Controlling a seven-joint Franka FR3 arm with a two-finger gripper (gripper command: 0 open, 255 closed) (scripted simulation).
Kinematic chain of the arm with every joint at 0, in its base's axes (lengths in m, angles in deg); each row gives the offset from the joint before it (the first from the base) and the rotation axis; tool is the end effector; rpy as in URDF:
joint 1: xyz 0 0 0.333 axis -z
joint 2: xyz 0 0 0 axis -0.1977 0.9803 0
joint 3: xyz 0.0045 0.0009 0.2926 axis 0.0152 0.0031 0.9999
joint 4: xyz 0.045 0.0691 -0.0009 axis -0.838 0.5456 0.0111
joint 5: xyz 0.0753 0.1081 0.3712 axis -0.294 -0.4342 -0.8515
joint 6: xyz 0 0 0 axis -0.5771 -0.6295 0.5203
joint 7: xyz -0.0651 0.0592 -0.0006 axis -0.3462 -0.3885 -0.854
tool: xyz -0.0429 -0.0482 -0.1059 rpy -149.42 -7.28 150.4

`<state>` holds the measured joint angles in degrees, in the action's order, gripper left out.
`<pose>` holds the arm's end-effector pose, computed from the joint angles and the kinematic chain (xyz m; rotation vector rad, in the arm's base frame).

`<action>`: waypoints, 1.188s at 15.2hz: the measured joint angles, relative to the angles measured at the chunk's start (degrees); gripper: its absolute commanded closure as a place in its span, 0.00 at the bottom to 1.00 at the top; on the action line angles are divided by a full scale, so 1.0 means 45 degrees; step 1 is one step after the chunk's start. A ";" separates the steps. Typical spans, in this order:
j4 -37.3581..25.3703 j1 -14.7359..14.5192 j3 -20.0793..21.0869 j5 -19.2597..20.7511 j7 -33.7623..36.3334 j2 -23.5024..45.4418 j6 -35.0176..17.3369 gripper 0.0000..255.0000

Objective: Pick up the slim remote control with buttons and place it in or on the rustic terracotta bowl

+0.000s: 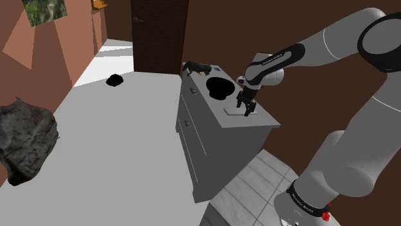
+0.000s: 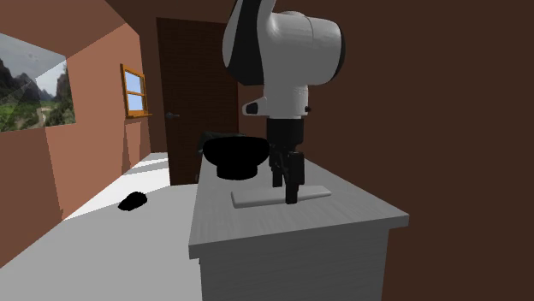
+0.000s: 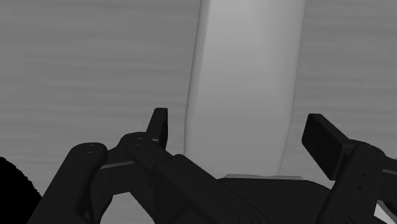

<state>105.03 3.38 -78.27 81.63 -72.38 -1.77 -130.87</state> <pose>0.4501 -0.2068 0.2863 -2.6770 -1.6235 -0.0038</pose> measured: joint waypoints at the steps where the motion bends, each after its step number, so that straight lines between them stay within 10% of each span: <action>1: 0.0002 0.0000 0.0000 0.0000 0.0000 0.0000 -0.0002 0.00; 2: 0.0002 0.0000 0.0000 0.0000 0.0000 0.0000 -0.0002 1.00; 18: -0.0373 0.0003 0.0047 0.0418 0.0329 -0.0594 0.0875 1.00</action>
<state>103.35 3.40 -78.06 83.51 -70.90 -4.45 -126.93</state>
